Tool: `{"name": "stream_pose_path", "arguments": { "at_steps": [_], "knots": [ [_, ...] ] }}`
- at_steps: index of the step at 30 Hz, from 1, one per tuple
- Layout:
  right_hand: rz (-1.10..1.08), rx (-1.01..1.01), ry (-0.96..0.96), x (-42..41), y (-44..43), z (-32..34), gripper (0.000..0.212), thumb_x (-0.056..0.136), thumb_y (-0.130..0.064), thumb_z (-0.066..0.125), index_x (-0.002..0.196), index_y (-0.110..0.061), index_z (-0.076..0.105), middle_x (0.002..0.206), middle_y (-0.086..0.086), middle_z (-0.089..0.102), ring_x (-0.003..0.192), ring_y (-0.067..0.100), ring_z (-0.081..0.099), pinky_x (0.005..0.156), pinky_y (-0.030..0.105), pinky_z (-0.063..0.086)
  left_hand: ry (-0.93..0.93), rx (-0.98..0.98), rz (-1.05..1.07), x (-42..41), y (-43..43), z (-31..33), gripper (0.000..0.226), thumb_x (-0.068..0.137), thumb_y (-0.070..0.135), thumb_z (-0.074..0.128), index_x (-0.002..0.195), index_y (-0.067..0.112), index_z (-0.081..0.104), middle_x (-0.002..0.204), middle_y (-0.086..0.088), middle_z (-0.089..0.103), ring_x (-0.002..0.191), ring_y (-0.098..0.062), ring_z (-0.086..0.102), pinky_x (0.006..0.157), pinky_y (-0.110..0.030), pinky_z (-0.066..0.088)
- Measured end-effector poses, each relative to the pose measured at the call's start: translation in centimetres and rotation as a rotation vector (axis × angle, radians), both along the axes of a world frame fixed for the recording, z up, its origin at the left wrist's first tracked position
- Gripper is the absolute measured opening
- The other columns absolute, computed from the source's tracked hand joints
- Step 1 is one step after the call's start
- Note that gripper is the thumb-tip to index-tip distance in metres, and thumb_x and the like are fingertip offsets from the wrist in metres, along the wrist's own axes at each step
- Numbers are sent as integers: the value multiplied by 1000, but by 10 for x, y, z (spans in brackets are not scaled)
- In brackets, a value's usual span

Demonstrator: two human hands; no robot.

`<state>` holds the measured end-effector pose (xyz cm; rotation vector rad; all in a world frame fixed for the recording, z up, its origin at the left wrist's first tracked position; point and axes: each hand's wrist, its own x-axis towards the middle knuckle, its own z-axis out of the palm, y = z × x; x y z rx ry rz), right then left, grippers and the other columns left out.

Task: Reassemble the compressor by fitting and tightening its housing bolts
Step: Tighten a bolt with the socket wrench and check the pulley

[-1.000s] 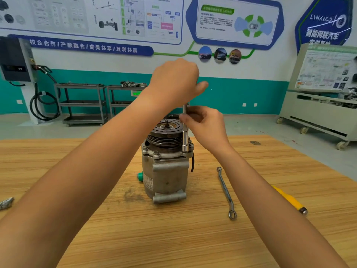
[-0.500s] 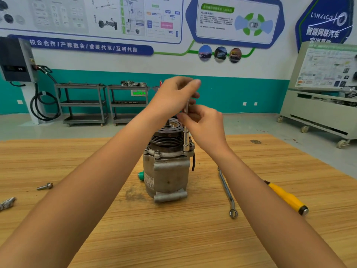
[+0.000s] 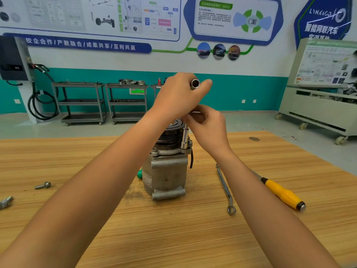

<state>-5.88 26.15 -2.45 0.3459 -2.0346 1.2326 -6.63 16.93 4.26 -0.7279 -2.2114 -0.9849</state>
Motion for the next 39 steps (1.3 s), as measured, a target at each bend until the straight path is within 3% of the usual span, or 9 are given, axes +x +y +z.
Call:
{"name": "stream_pose_path", "arguments": {
  "at_steps": [4,7,10,18,23,28,32,34,39],
  "knots": [
    [72,-44,-52,0,2,2,4,88,-17,63,92,-17,65,81,-9,66,80,3,63,68,8,45,-48,100,-65,-3,-9,-2,32,95,33,50,83,7,65,59,5,49,53,-7,47,54,-14,36],
    [302,4,-193,3,5,5,18,96,-13,48,99,-24,62,91,-9,67,88,-3,62,81,12,47,-425,468,-349,-5,-19,-4,18,95,28,53,94,11,59,77,-1,61,64,-11,68,60,-25,56],
    [267,107,-217,3,3,4,25,98,-9,42,105,-17,64,100,4,69,99,13,63,92,31,49,-578,687,-415,-9,-24,-7,15,96,27,50,91,14,55,77,-5,65,60,-10,68,51,-20,53],
    [63,153,1,6,2,0,19,89,-12,60,104,-8,70,100,0,70,92,3,59,80,11,42,110,-139,124,-7,-9,-3,28,94,26,50,113,8,59,93,-4,59,91,-22,55,69,-28,34],
    [125,99,-80,6,4,2,12,93,-18,56,99,-15,66,96,-4,64,89,-2,55,74,4,39,-224,48,-309,2,-2,-2,6,89,16,55,86,12,57,72,-5,51,71,-15,53,65,-26,42],
    [212,49,-148,5,2,2,21,98,-14,44,91,-20,63,96,12,69,97,26,60,86,42,45,-304,338,-285,0,7,-3,41,93,31,49,57,14,38,53,-1,35,46,-8,49,51,-18,36],
    [156,-17,-105,6,5,0,13,93,-14,54,93,-18,66,83,-11,68,87,-1,63,86,27,48,-306,259,-253,-2,-3,3,33,97,24,37,74,15,59,71,5,58,61,0,58,59,-15,45],
    [66,-28,-46,7,2,-4,4,88,-18,63,90,-20,67,79,-16,65,85,1,63,97,42,44,-218,283,-203,-4,-8,2,26,98,23,38,86,17,61,77,7,58,68,-2,58,64,-20,49],
    [-17,161,36,9,-3,1,13,86,-24,66,87,-11,69,81,-7,64,88,12,60,96,47,40,-396,704,-363,-5,-4,-3,25,100,13,35,84,18,54,63,1,47,42,-5,49,48,-23,48]
  ]
}}
